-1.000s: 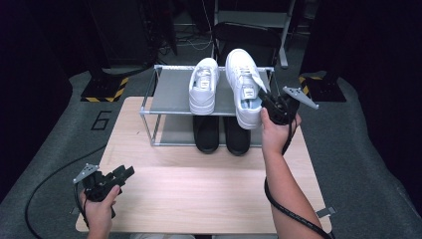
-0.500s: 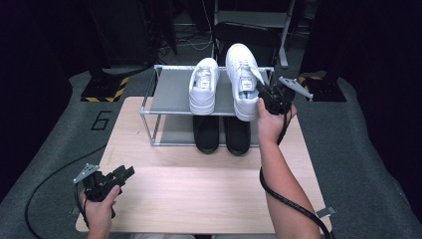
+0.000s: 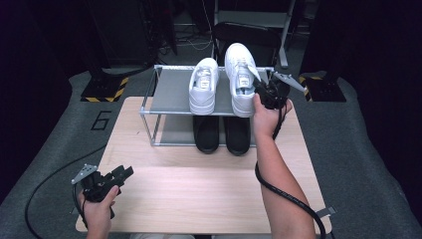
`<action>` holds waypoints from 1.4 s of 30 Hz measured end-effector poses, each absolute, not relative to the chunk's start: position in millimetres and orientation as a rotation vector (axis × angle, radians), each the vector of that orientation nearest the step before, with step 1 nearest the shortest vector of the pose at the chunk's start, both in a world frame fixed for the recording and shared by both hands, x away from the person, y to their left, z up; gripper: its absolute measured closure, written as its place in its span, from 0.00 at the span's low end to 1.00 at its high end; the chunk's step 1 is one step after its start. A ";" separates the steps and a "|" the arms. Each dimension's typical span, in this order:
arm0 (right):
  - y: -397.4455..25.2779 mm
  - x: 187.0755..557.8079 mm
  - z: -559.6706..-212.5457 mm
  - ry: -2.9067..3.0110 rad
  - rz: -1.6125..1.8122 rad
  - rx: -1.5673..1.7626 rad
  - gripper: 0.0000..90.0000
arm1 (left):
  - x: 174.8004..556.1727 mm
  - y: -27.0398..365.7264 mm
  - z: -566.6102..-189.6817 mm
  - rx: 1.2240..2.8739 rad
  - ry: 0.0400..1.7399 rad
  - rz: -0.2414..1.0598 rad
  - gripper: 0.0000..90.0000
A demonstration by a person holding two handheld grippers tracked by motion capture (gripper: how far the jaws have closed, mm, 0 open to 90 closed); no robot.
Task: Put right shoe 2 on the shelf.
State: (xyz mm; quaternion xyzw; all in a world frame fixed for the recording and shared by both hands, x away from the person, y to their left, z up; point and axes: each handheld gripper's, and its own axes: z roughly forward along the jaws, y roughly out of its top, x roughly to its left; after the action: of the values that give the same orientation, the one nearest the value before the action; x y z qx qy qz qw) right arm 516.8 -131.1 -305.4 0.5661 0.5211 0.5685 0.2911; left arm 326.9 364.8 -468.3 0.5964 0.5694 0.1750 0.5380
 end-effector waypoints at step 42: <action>-129.5 541.0 -311.2 1.405 1.482 1.617 0.87 | 324.4 373.2 -470.2 1.408 1.378 0.422 0.57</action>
State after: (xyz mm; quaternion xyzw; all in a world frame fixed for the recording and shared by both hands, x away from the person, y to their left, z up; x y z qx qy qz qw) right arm 541.0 -129.5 -311.2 0.5986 0.5200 0.5485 0.2653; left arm 324.4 373.2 -470.2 0.5910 0.5781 0.1771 0.5340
